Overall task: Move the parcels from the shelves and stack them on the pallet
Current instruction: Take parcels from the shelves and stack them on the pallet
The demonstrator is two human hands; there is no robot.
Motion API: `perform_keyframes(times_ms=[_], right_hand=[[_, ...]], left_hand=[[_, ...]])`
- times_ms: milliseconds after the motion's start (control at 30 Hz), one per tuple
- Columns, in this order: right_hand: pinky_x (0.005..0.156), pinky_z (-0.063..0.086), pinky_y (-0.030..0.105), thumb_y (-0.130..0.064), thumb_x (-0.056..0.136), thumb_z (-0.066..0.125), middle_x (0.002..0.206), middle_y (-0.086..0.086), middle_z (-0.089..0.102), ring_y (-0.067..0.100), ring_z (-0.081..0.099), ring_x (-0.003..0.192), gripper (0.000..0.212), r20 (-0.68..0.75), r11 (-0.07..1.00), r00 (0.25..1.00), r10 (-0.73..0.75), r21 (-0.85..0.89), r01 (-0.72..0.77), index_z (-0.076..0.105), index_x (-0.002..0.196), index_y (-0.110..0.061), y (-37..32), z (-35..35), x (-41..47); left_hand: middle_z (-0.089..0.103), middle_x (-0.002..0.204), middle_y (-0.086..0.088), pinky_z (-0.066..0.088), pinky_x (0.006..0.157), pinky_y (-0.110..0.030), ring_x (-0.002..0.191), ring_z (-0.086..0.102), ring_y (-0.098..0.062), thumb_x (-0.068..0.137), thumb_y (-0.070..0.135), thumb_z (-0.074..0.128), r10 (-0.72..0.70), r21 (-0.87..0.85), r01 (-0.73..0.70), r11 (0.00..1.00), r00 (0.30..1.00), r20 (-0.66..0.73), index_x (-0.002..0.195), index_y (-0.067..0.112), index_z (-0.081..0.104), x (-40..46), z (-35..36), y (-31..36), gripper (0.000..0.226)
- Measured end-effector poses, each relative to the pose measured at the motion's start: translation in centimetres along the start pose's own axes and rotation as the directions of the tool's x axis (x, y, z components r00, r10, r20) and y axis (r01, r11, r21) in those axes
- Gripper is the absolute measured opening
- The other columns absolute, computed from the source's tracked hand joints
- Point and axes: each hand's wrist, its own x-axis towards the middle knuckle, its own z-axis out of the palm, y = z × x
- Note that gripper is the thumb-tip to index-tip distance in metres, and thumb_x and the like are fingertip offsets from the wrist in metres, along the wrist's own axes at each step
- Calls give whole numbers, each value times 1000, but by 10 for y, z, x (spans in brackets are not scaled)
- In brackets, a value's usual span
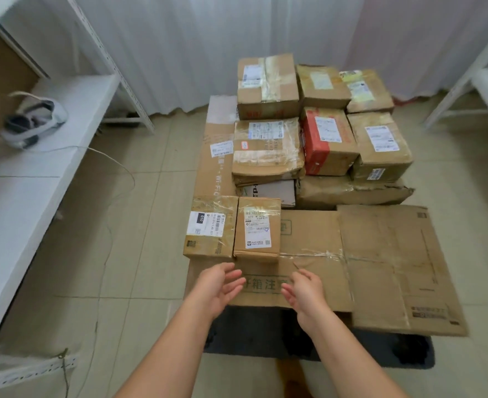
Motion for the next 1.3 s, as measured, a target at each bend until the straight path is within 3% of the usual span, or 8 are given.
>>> perform_keyframes(times_ms=[133, 233, 333, 500, 767, 967, 1133, 1300], right_hand=[[87, 58, 37, -9, 99, 53, 97, 7, 61, 22, 65, 91, 37, 10, 985, 995, -101, 141, 99, 50, 136, -14, 4, -33, -69], [90, 57, 37, -9, 99, 52, 98, 8, 62, 24, 65, 96, 29, -15, 963, 985, -173, 209, 173, 56, 127, -15, 16, -67, -127], [86, 57, 34, -10, 100, 50, 100, 7, 62, 22, 64, 96, 21, -69, 942, 966, -249, 216, 259, 60, 116, -18, 37, -102, -180], [87, 57, 32, -14, 100, 52, 105, 2, 63, 16, 63, 96, 15, -174, 898, 913, -369, 185, 398, 63, 105, -23, 64, -173, -246], [67, 53, 24, -8, 98, 48, 98, 6, 66, 14, 62, 79, 21, -475, 793, 799, -368, 288, 536, 66, 94, -18, 96, -344, -312], [77, 56, 27, -5, 96, 48, 97, 5, 66, 14, 63, 81, 23, -626, 717, 704, -335, 315, 621, 66, 91, -19, 152, -491, -363], [63, 52, 21, -1, 95, 46, 95, 7, 68, 14, 61, 77, 24, -714, 642, 637, -292, 348, 683, 66, 94, -14, 223, -629, -411], [63, 49, 20, 2, 96, 46, 86, 8, 67, 13, 58, 71, 21, -829, 578, 528, -185, 342, 741, 65, 95, -8, 302, -771, -477]], left_hand=[[67, 111, -17, 53, 95, -44, 100, 66, -32, 100, 10, 53, 63, 40, -69, 997, 991, 119, 117, 4, 58, -63, 6, -19, 19], [69, 106, -14, 56, 89, -40, 96, 68, -27, 99, 13, 53, 137, 188, -170, 967, 975, 178, 110, 6, 62, -118, 1, -32, 15], [69, 100, -10, 55, 71, -28, 78, 63, -18, 100, 16, 52, 261, 430, -389, 815, 908, 328, 107, 10, 62, -175, 6, -48, 14], [69, 106, -10, 58, 81, -36, 88, 69, -25, 101, 17, 49, 299, 493, -599, 631, 774, 558, 111, 15, 65, -258, 52, -87, 19], [69, 106, -12, 57, 71, -32, 94, 70, -30, 100, 13, 51, 125, 506, -744, 436, 607, 785, 110, 14, 67, -381, 143, -182, 19], [68, 108, -10, 55, 76, -33, 95, 68, -28, 102, 16, 48, 73, 470, -844, 257, 502, 862, 113, 12, 66, -450, 219, -273, 21], [69, 106, -12, 55, 86, -38, 94, 68, -29, 102, 13, 48, -55, 425, -864, 271, 426, 903, 112, 8, 65, -528, 282, -404, 20], [70, 96, -11, 52, 75, -34, 83, 67, -27, 99, 12, 51, -241, 425, -864, 270, 367, 899, 100, 8, 65, -613, 339, -551, 14]])
